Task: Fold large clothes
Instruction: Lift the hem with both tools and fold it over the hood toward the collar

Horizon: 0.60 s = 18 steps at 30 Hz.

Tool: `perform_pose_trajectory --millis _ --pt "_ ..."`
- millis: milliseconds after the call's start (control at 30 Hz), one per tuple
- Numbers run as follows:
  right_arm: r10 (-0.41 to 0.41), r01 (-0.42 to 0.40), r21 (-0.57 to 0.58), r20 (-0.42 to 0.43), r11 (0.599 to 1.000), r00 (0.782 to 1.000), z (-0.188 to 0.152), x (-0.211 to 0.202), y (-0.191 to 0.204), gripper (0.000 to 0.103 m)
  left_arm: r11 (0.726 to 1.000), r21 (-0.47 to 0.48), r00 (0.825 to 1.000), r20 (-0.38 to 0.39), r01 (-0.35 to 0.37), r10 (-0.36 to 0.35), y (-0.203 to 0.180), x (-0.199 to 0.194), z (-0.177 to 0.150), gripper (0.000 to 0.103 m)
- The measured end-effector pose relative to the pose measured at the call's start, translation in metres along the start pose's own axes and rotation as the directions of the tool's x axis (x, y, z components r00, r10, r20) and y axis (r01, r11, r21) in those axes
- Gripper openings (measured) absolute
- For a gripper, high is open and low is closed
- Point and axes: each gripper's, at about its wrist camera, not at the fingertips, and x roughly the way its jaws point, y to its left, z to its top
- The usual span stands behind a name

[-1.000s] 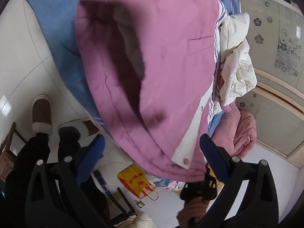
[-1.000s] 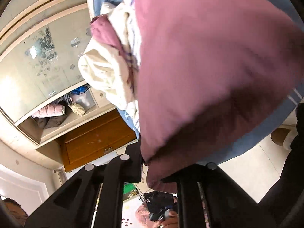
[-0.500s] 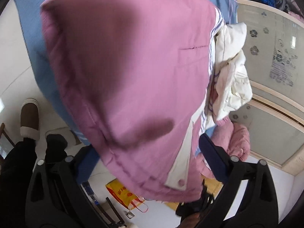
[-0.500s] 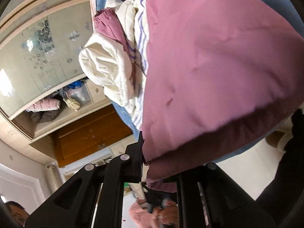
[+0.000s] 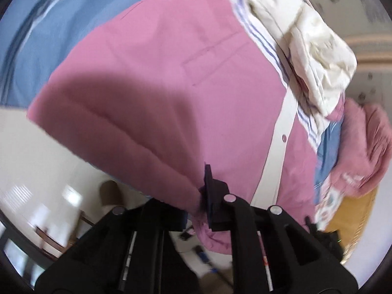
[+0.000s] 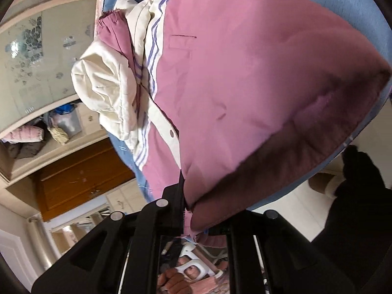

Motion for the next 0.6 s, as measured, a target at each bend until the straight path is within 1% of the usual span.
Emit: perform_pose_trajectory --millis 100,167,233,300,367,500,600 --pt "-0.039 0.039 -0.018 0.006 0.999 0.999 -0.002 -0.001 0.014 0.010 0.999 0.046 1.000 0.001 -0.018 0.018 -0.010 -0.007 0.000 0.011" --pt "-0.051 0.051 -0.034 0.012 0.998 0.999 -0.004 -0.001 0.027 0.009 0.997 0.072 1.000 0.004 -0.024 0.023 -0.016 -0.014 0.001 0.011" --pt "-0.056 0.056 -0.045 0.014 0.997 0.998 -0.005 -0.004 0.026 0.009 0.995 0.095 1.000 0.005 -0.031 0.030 -0.021 -0.021 0.002 0.011" --pt "-0.055 0.055 -0.049 0.019 0.997 0.998 -0.006 -0.007 0.032 0.009 0.993 0.114 0.999 0.005 -0.037 0.036 -0.024 -0.027 0.004 0.011" --pt "-0.050 0.051 -0.049 0.024 0.997 0.998 -0.006 -0.010 0.035 0.009 0.990 0.138 0.999 0.005 -0.044 0.043 -0.036 -0.032 0.007 0.011" --pt "-0.039 0.041 -0.052 0.030 0.998 0.999 -0.005 -0.017 0.048 0.009 0.987 0.155 0.999 -0.005 -0.032 0.033 -0.047 -0.048 0.016 0.011" --pt "-0.035 0.036 -0.057 0.018 0.998 0.999 0.001 -0.023 0.060 0.009 0.984 0.176 0.999 -0.013 -0.027 0.030 -0.060 -0.062 0.026 0.011"
